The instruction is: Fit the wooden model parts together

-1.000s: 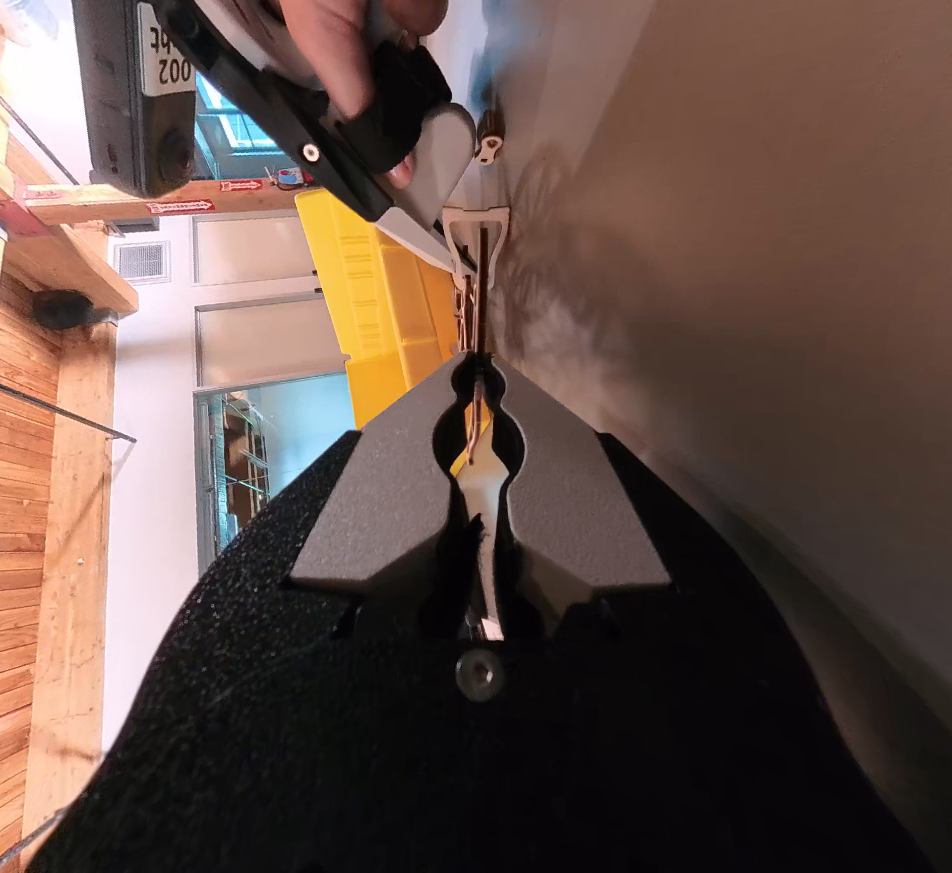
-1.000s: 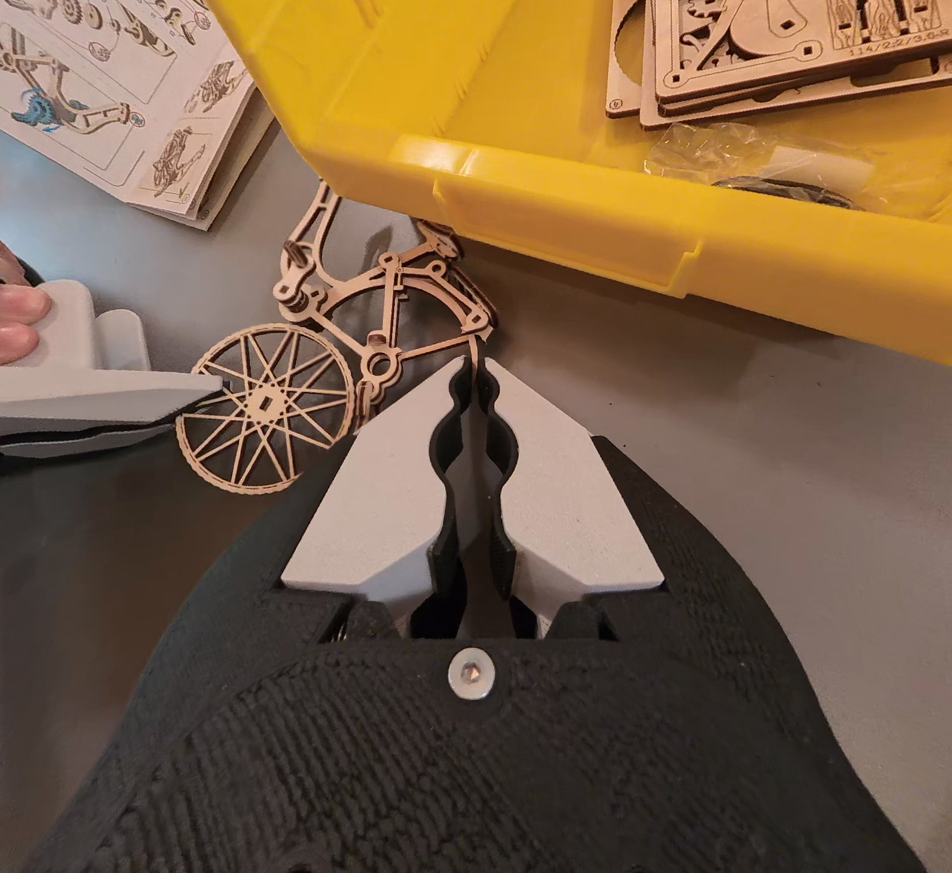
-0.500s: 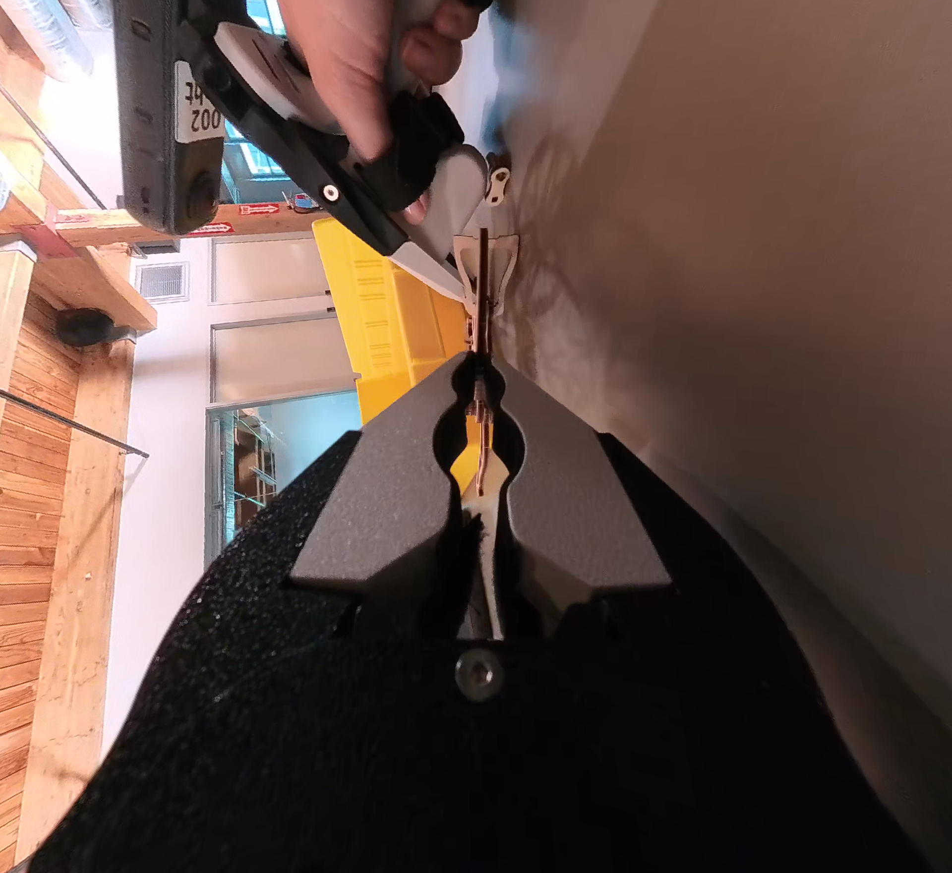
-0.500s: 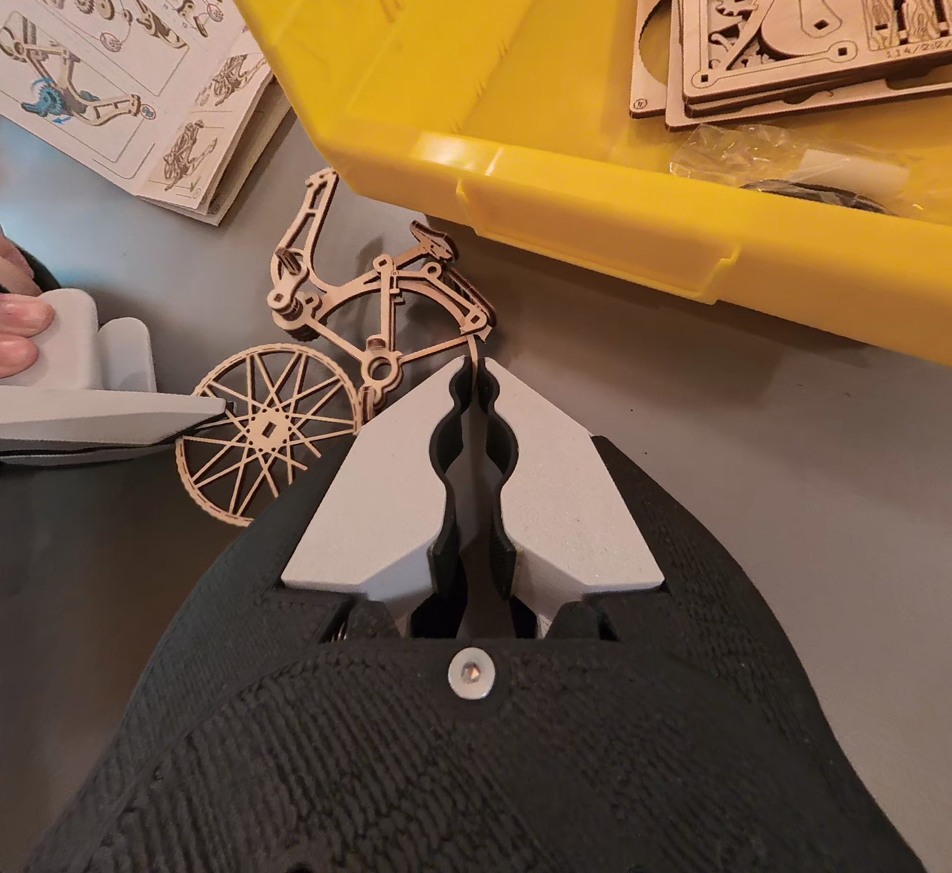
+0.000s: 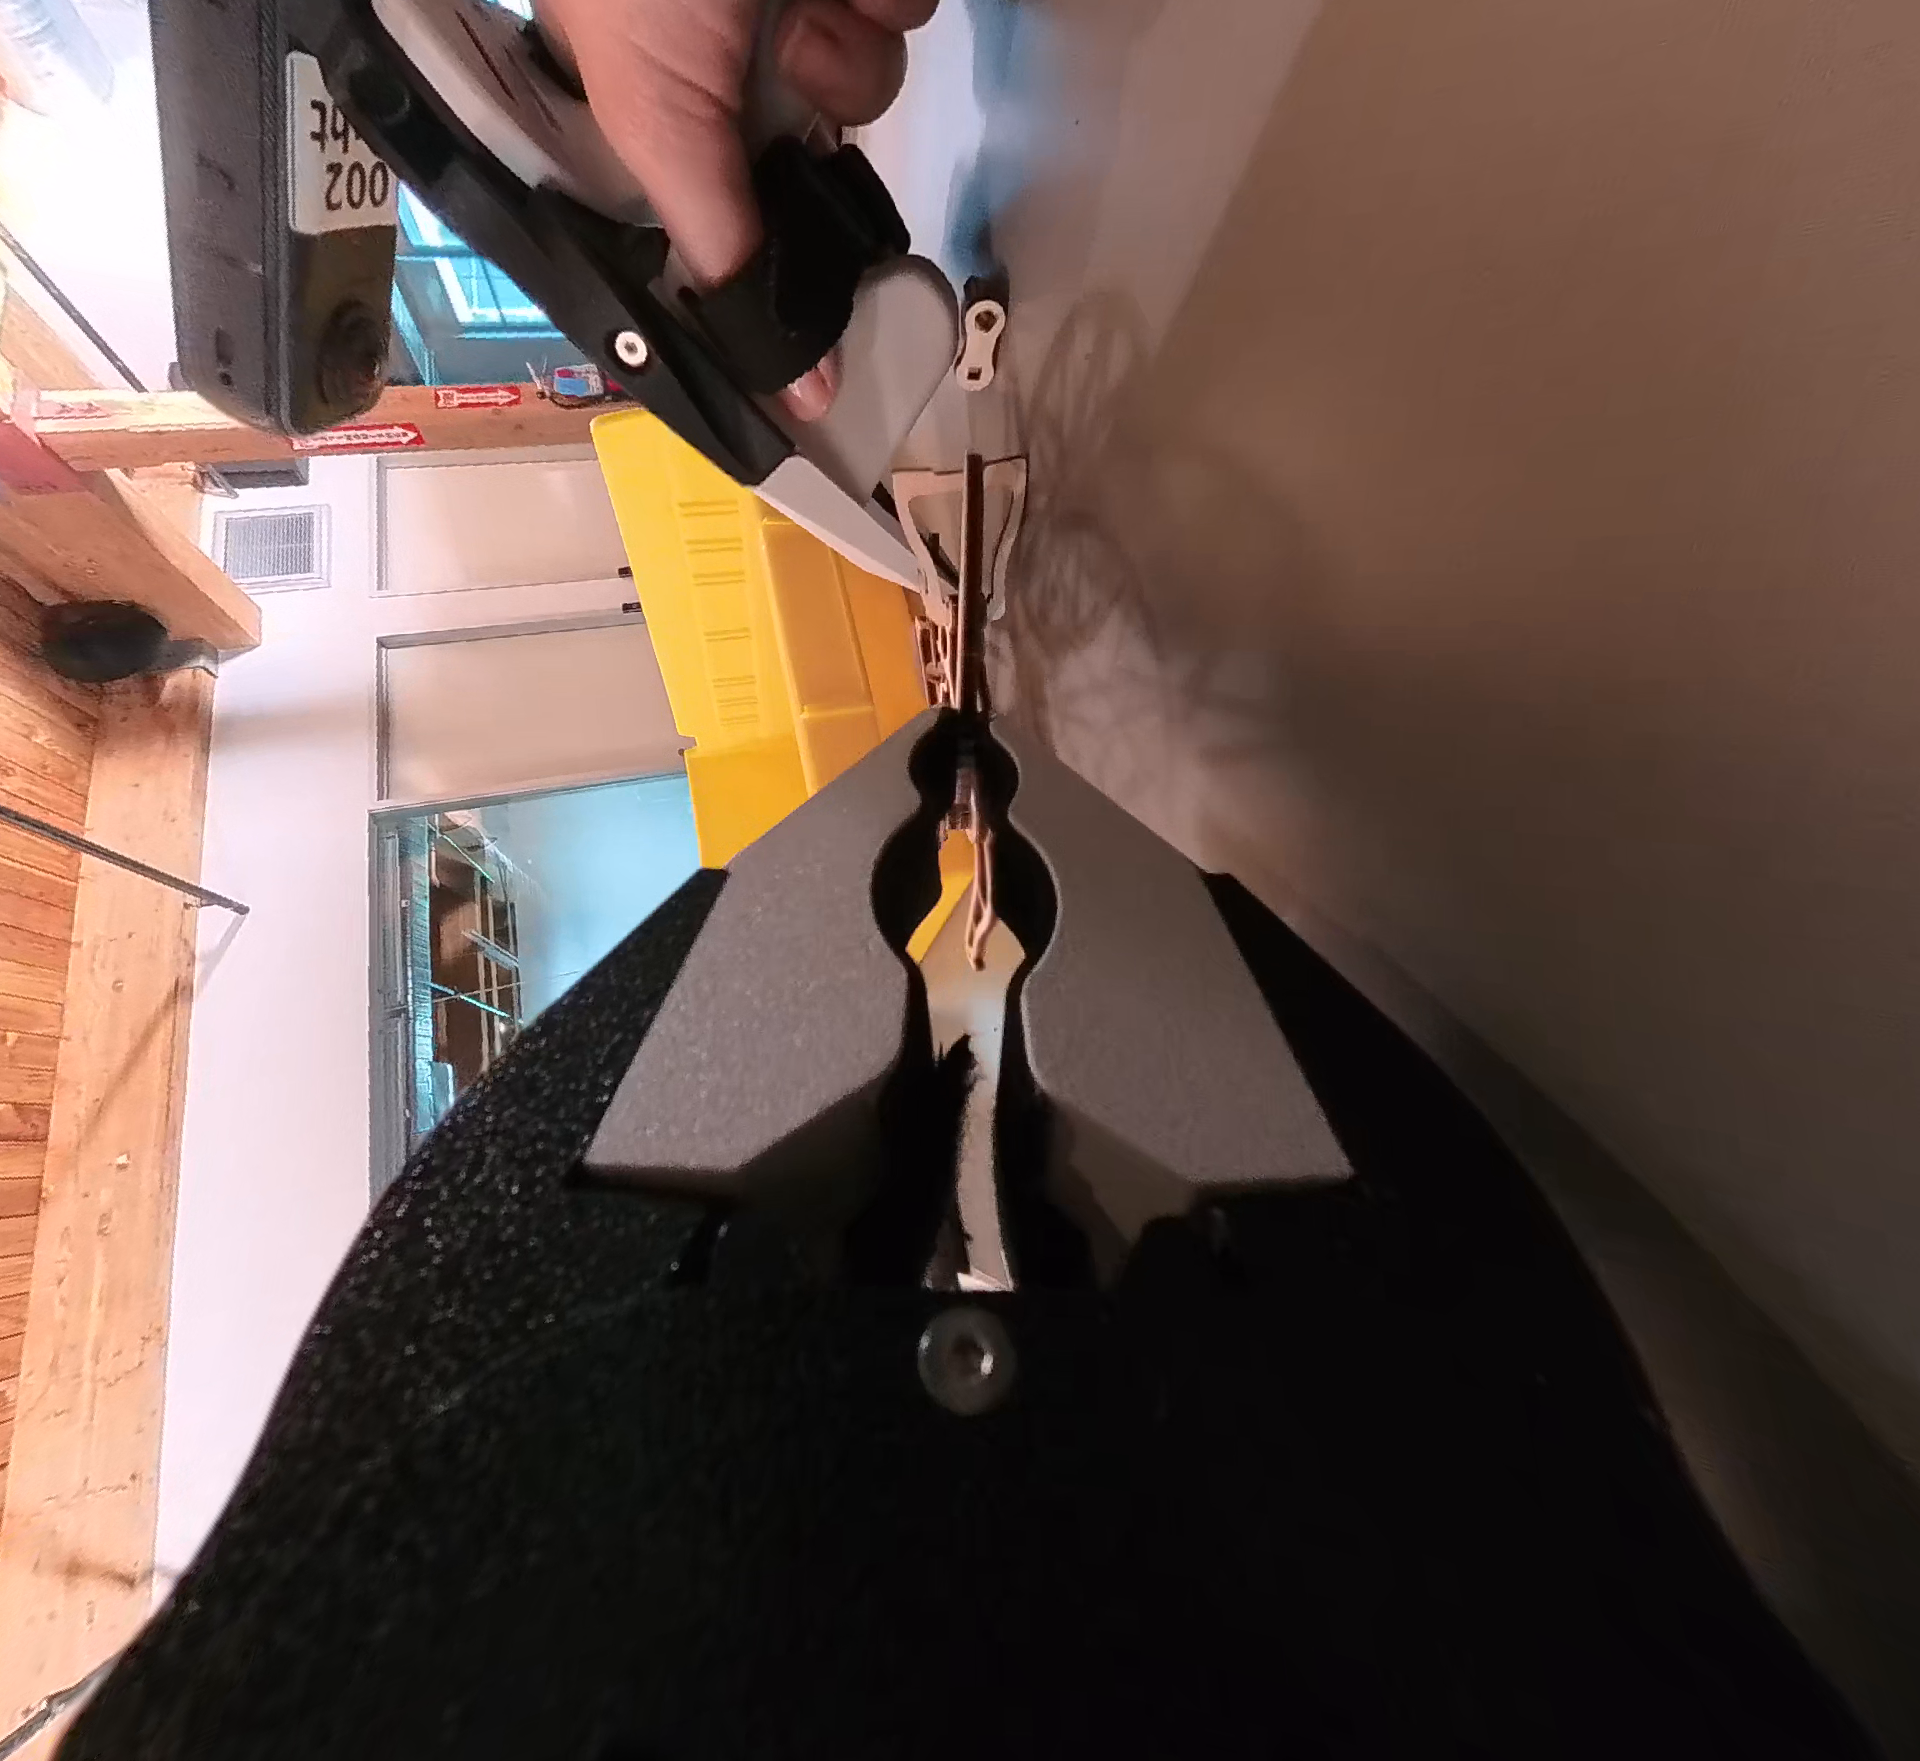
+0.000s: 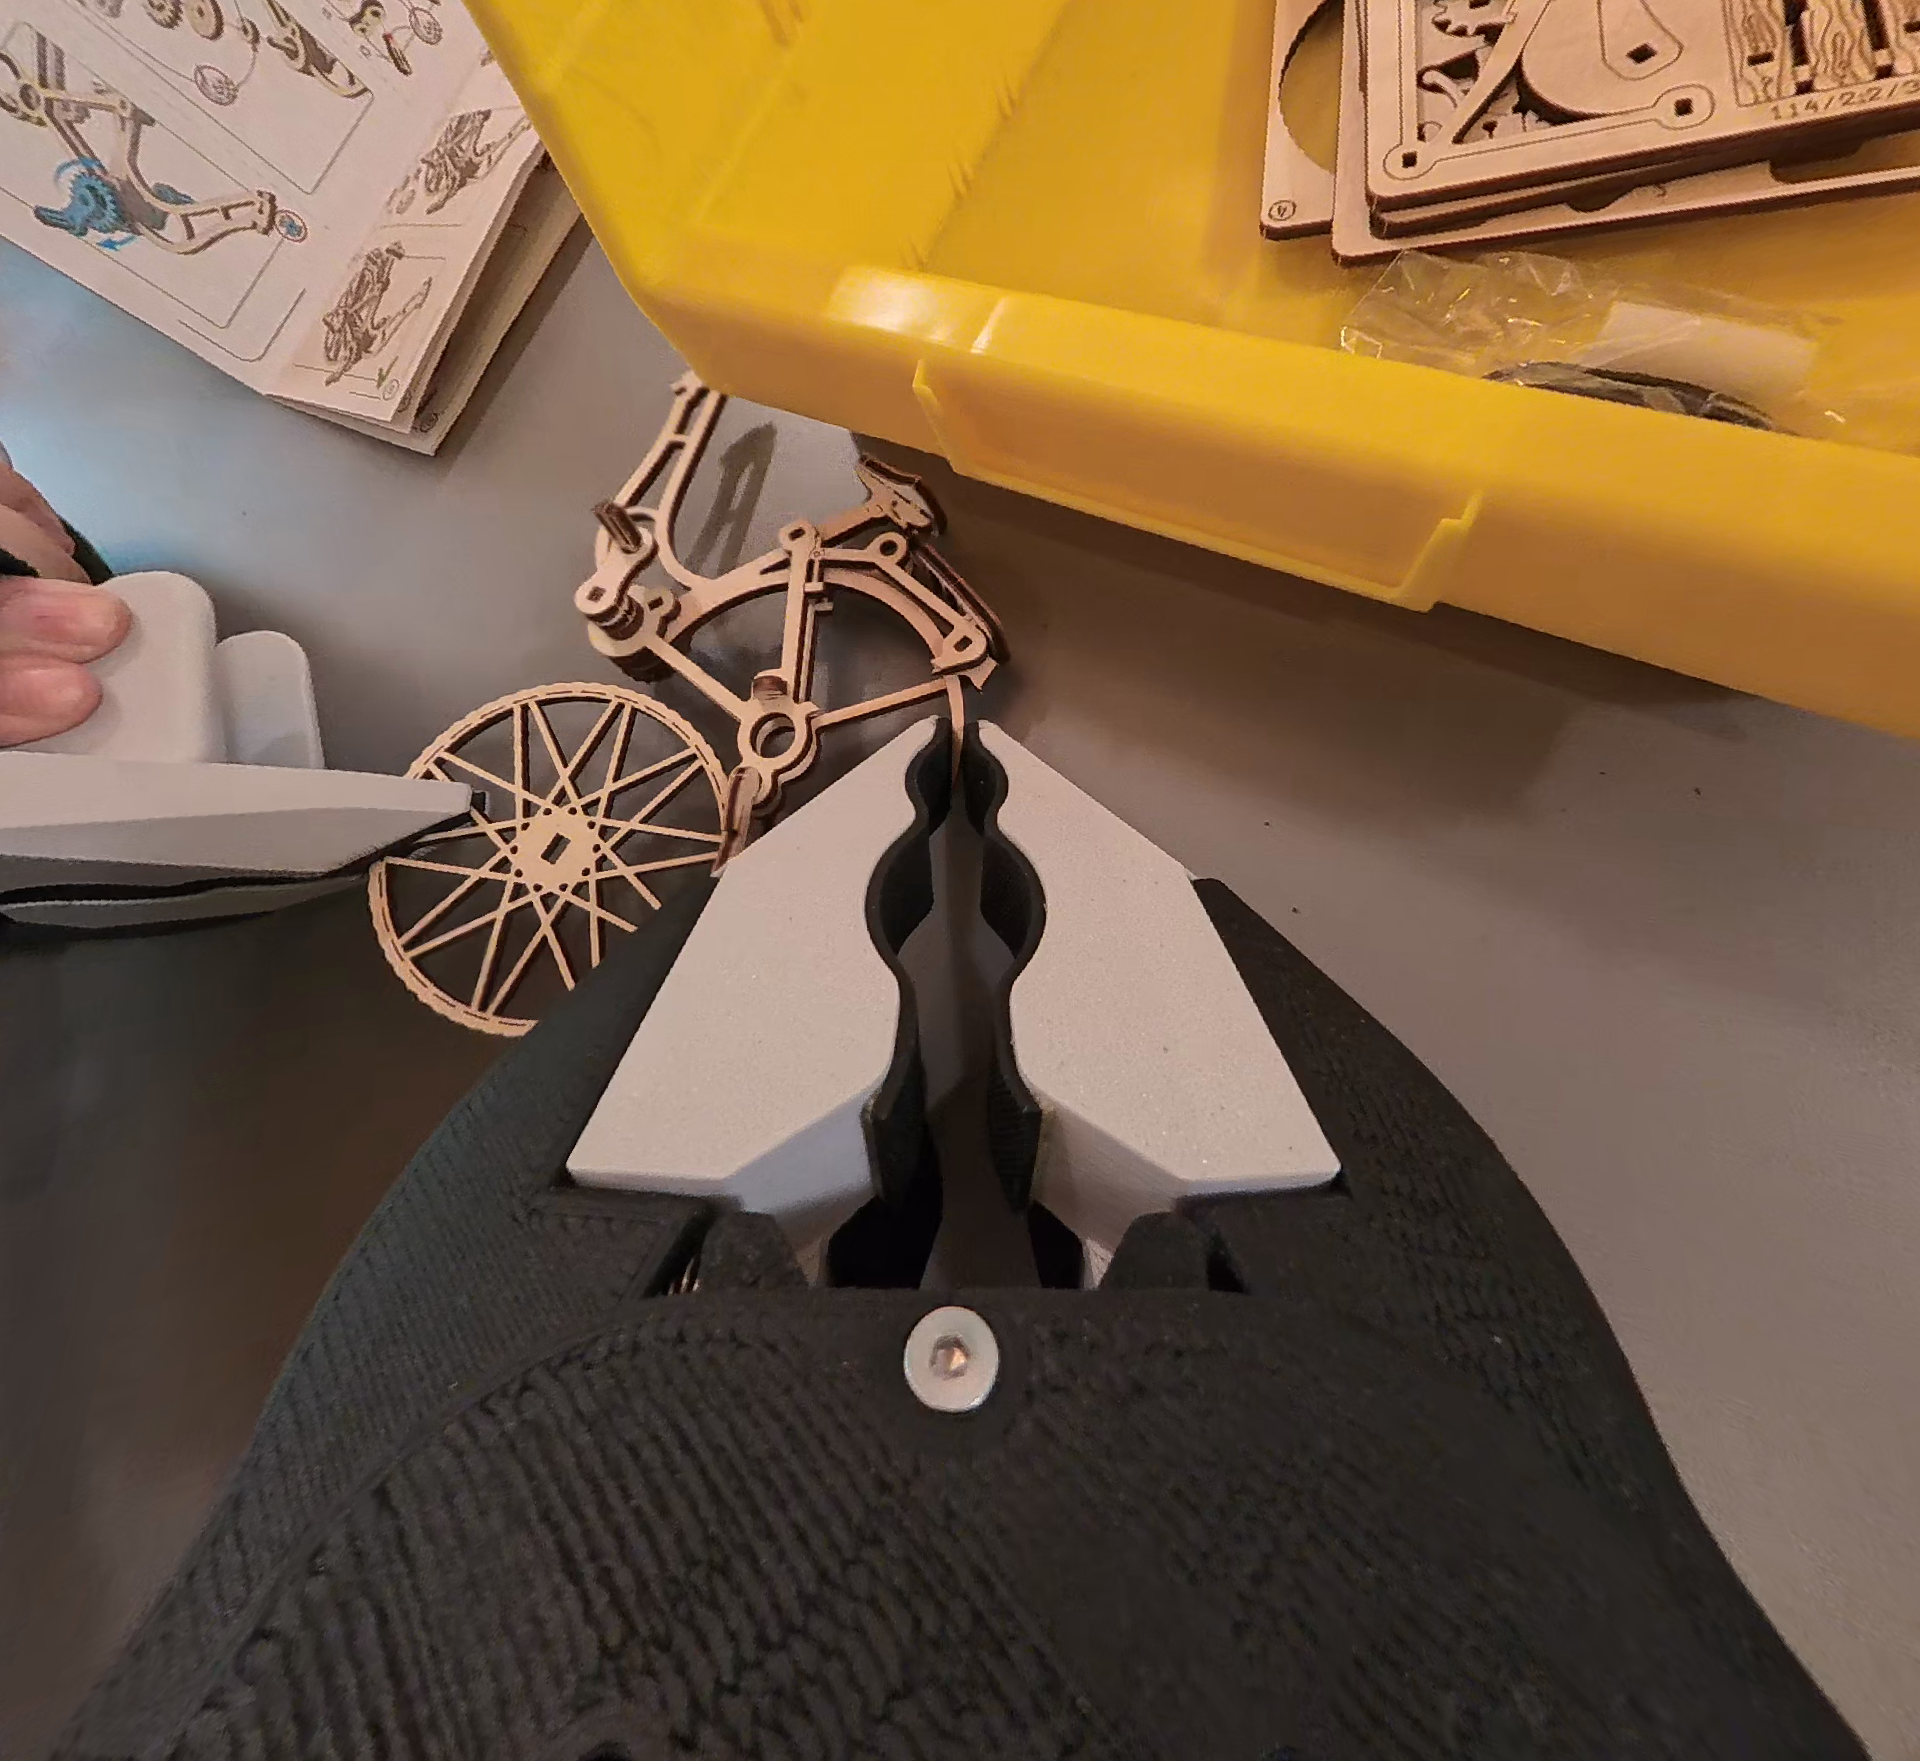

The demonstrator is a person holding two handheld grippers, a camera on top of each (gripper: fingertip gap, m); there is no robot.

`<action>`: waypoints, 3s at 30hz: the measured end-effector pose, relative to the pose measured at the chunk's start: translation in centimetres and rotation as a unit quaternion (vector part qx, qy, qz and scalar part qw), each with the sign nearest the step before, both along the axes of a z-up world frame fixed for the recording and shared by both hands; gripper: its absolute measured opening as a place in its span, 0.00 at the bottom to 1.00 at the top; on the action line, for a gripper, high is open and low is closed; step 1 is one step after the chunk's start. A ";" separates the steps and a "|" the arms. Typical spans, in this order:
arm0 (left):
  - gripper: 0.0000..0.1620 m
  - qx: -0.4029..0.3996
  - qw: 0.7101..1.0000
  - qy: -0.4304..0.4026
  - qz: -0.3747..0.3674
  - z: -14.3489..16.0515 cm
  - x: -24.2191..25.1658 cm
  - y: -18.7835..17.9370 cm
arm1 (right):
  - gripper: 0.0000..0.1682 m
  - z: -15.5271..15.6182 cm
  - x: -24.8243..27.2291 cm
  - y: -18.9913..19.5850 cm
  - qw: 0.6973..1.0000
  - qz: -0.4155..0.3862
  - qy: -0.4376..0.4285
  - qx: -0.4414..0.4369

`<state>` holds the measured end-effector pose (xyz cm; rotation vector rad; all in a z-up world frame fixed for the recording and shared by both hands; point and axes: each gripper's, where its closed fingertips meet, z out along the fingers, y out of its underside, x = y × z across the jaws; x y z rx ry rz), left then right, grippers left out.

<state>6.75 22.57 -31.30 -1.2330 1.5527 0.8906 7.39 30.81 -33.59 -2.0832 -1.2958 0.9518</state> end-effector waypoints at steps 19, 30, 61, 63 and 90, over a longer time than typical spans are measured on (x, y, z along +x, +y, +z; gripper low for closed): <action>0.00 -0.002 1.000 -0.005 0.013 -0.1 -1.5 0.7 | 0.00 0.0 0.0 -0.1 1.000 0.010 0.001 0.004; 0.00 -0.007 0.999 -0.009 0.036 -0.3 -1.0 0.8 | 0.00 -0.1 -0.2 0.2 1.000 -0.013 -0.006 0.016; 0.00 -0.052 0.994 -0.079 0.051 -0.5 -0.9 0.5 | 0.02 1.9 -0.3 -7.9 0.707 0.271 -0.077 0.649; 0.04 -0.060 0.993 -0.096 0.031 -0.4 -0.7 0.3 | 0.01 1.9 -0.2 -7.8 0.710 0.268 -0.078 0.647; 0.15 -0.065 0.996 -0.059 -0.012 -1.3 -6.5 5.5 | 0.00 3.9 1.4 -8.6 0.768 0.238 -0.006 0.594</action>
